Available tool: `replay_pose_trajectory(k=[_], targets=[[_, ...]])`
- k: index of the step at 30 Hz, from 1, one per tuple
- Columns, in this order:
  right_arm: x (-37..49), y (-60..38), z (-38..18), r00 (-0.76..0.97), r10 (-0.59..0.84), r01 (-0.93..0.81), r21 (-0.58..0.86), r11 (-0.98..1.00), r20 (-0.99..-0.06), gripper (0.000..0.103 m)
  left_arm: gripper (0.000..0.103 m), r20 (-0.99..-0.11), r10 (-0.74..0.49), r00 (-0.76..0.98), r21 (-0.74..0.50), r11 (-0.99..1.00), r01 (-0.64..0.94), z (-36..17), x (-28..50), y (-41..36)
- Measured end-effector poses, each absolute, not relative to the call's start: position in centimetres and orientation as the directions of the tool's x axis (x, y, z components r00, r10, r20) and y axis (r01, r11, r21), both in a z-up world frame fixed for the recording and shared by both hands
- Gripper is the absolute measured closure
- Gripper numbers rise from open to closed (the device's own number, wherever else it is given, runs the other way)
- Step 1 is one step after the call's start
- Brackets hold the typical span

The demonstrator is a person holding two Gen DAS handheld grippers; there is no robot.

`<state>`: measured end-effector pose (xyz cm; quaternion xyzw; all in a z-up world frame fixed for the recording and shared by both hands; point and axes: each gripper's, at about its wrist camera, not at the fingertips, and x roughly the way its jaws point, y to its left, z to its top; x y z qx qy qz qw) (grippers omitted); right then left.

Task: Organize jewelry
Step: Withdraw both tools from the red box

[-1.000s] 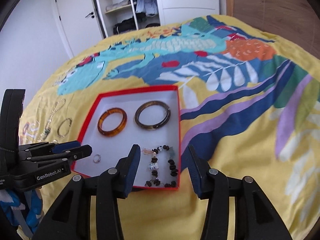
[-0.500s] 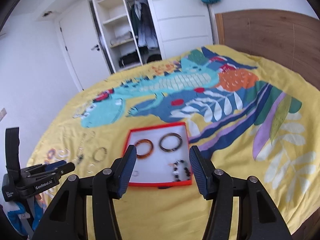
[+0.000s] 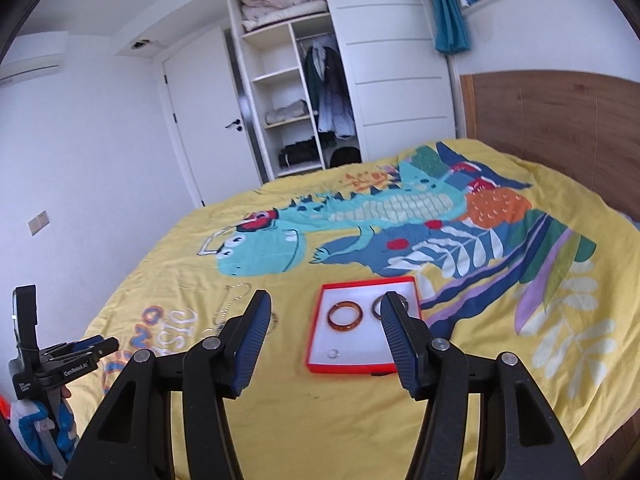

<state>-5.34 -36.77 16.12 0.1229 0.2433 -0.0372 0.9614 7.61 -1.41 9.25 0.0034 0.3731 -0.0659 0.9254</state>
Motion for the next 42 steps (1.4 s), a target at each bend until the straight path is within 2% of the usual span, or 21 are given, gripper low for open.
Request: replay_pose_trajectory(k=[6, 10, 15, 26, 42], targets=[[-7.4, -34.6, 17.9, 0.895, -0.003, 0.102, 0.199, 0.975, -0.445, 0.044, 0.064, -0.678, -0.084, 0.73, -0.058, 0.997, 0.06, 9.7, 5.5, 3.1], [-8.1, -33.1, 18.6, 0.9, -0.001, 0.092, 0.187, 0.978, -0.435, 0.04, 0.064, -0.645, -0.052, 0.762, -0.068, 0.998, 0.011, 10.0, 4.1, 5.5], [-8.1, -31.5, 18.8, 0.901, 0.01, 0.071, 0.17, 0.983, -0.434, 0.039, 0.064, -0.632, -0.055, 0.773, -0.113, 0.993, -0.022, 9.8, 3.7, 7.7], [-5.7, -28.7, 16.3, 0.871, 0.056, 0.024, 0.157, 0.987, -0.488, 0.039, 0.064, -0.692, -0.059, 0.719, -0.098, 0.995, -0.014, 6.3, 4.5, 7.9], [0.8, -27.6, 9.5, 0.786, 0.153, -0.027, 0.215, 0.976, -0.598, 0.04, 0.064, -0.765, -0.084, 0.638, -0.106, 0.994, 0.004, 0.3, 9.2, 6.6]])
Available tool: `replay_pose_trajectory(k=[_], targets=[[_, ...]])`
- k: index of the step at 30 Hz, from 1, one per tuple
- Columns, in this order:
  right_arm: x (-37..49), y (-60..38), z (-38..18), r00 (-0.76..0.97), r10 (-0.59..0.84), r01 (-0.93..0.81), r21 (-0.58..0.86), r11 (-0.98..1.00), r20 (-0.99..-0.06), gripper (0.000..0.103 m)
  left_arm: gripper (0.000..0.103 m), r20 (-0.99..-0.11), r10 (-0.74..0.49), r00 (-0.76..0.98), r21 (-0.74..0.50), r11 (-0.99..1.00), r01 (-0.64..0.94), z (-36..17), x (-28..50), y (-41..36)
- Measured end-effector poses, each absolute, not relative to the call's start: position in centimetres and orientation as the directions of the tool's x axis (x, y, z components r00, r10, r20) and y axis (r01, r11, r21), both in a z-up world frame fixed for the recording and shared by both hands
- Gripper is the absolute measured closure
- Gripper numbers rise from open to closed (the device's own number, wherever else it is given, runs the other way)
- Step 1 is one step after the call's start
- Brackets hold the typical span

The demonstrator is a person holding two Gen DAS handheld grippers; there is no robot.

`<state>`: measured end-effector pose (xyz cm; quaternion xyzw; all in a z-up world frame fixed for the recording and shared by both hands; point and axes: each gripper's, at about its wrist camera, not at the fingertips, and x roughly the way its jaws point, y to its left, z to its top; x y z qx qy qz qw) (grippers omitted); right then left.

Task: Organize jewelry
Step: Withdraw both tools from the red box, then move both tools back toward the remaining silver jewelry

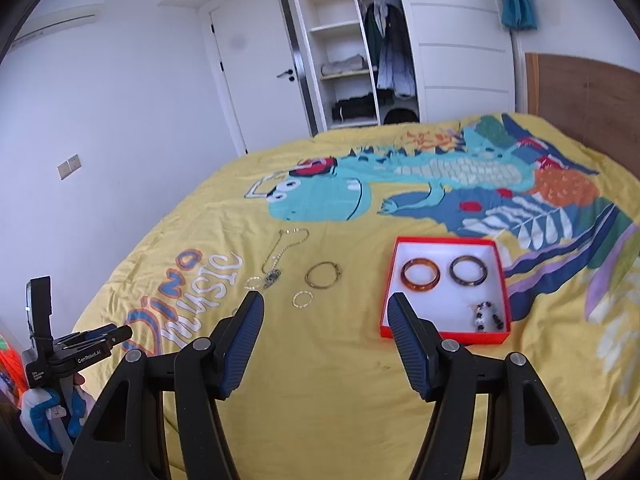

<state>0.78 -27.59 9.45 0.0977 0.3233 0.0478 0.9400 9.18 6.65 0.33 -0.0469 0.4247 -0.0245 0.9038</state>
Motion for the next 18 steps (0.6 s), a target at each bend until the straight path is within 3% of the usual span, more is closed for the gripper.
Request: replay_pose_trajectory(k=[18], targets=[[8.0, -26.5, 1.0, 0.667, 0.243, -0.067, 0.268, 0.961, -0.704, 0.049, 0.064, -0.822, -0.123, 0.556, -0.12, 0.992, 0.043, -5.6, 15.9, 4.1]])
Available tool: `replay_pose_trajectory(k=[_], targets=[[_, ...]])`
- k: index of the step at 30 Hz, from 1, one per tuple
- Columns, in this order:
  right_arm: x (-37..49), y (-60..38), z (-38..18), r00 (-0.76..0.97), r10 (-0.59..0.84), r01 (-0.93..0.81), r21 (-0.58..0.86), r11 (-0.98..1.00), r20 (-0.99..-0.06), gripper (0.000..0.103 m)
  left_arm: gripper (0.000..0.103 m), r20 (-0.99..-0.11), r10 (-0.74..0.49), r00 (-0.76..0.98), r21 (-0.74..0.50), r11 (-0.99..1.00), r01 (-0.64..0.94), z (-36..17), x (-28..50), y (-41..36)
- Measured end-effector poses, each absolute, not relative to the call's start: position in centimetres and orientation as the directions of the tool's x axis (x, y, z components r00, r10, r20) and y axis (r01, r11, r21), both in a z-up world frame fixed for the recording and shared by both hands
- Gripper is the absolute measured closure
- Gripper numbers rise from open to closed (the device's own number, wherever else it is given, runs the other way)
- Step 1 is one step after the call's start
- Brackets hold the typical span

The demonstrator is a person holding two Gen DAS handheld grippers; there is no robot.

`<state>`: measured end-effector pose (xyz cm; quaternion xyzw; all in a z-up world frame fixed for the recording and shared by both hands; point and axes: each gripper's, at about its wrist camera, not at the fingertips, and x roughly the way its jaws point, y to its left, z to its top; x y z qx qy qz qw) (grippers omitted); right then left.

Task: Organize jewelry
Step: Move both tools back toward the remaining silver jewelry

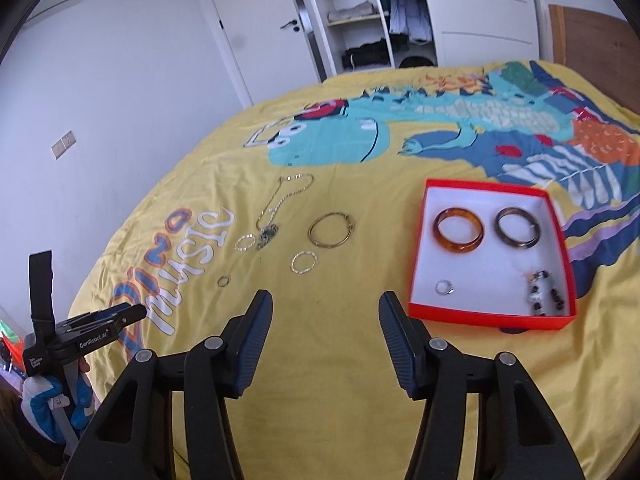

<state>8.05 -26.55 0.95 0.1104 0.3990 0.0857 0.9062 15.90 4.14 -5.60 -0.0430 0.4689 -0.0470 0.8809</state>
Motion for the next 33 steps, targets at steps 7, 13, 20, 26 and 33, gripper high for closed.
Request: replay_pose_trajectory(k=[7, 13, 20, 26, 33], targets=[[9.9, -26.1, -1.1, 0.635, 0.266, -0.079, 0.282, 0.956, -0.725, 0.05, 0.064, -0.836, -0.135, 0.532, -0.129, 0.99, 0.048, -7.2, 17.8, 3.5], [11.1, -25.5, -2.4, 0.613, 0.282, -0.095, 0.286, 0.953, -0.738, 0.05, 0.064, -0.841, -0.154, 0.519, -0.146, 0.988, 0.058, -8.2, 19.0, 3.2], [12.1, -25.1, -3.8, 0.592, 0.293, -0.099, 0.292, 0.951, -0.751, 0.05, 0.064, -0.847, -0.161, 0.506, -0.155, 0.986, 0.054, -9.2, 20.0, 3.2], [12.6, -25.0, -4.8, 0.578, 0.296, -0.096, 0.297, 0.95, -0.76, 0.05, 0.064, -0.851, -0.167, 0.497, -0.165, 0.985, 0.049, -10.0, 20.5, 3.3], [13.3, -24.8, -5.3, 0.568, 0.306, -0.103, 0.303, 0.947, -0.764, 0.054, 0.064, -0.851, -0.179, 0.494, -0.174, 0.983, 0.057, -10.3, 21.1, 3.2]])
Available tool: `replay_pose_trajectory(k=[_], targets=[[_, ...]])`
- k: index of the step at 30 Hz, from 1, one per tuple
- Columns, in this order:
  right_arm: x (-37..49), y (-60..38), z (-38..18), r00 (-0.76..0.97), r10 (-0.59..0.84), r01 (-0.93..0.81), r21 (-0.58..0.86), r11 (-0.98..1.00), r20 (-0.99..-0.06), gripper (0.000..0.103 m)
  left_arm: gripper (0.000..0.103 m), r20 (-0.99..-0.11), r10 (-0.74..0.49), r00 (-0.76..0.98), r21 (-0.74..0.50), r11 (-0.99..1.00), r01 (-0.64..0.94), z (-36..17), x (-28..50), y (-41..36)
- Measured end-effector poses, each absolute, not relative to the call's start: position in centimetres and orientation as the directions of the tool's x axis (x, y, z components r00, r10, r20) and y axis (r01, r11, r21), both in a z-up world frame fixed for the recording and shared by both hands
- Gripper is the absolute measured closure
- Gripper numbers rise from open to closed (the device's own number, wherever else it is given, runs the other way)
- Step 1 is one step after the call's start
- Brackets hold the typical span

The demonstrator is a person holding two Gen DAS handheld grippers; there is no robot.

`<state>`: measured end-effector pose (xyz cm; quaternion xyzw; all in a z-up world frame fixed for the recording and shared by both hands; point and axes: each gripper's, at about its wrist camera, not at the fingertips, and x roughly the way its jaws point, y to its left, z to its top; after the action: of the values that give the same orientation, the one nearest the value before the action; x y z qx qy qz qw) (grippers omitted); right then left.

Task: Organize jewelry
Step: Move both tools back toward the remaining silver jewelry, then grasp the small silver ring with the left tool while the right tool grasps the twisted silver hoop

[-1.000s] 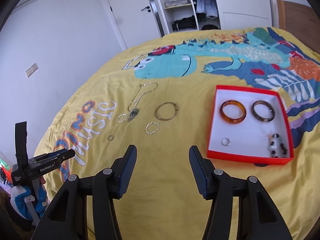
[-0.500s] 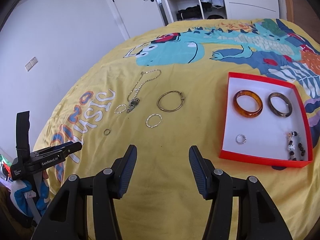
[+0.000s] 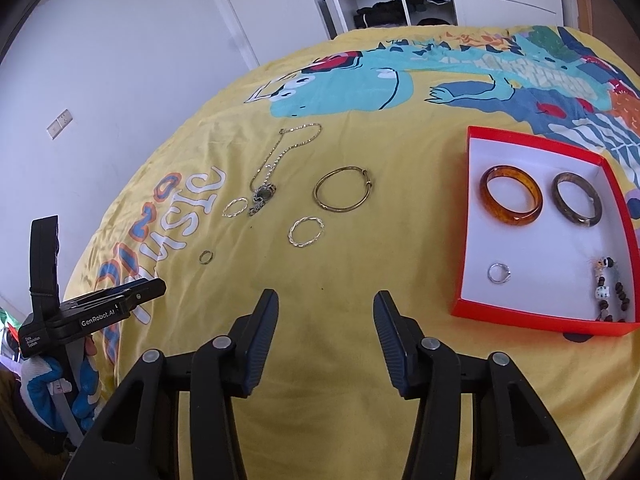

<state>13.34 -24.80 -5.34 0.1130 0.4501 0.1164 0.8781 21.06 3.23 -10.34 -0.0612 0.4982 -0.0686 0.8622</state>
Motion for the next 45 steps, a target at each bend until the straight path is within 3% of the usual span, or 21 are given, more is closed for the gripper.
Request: replay_pose_trajectory(k=[45], targets=[[17.2, -23.4, -8.3, 0.523, 0.342, -0.149, 0.311, 0.939, -0.781, 0.055, 0.064, -0.861, -0.205, 0.465, -0.186, 0.979, 0.089, -13.0, 25.2, 2.1]])
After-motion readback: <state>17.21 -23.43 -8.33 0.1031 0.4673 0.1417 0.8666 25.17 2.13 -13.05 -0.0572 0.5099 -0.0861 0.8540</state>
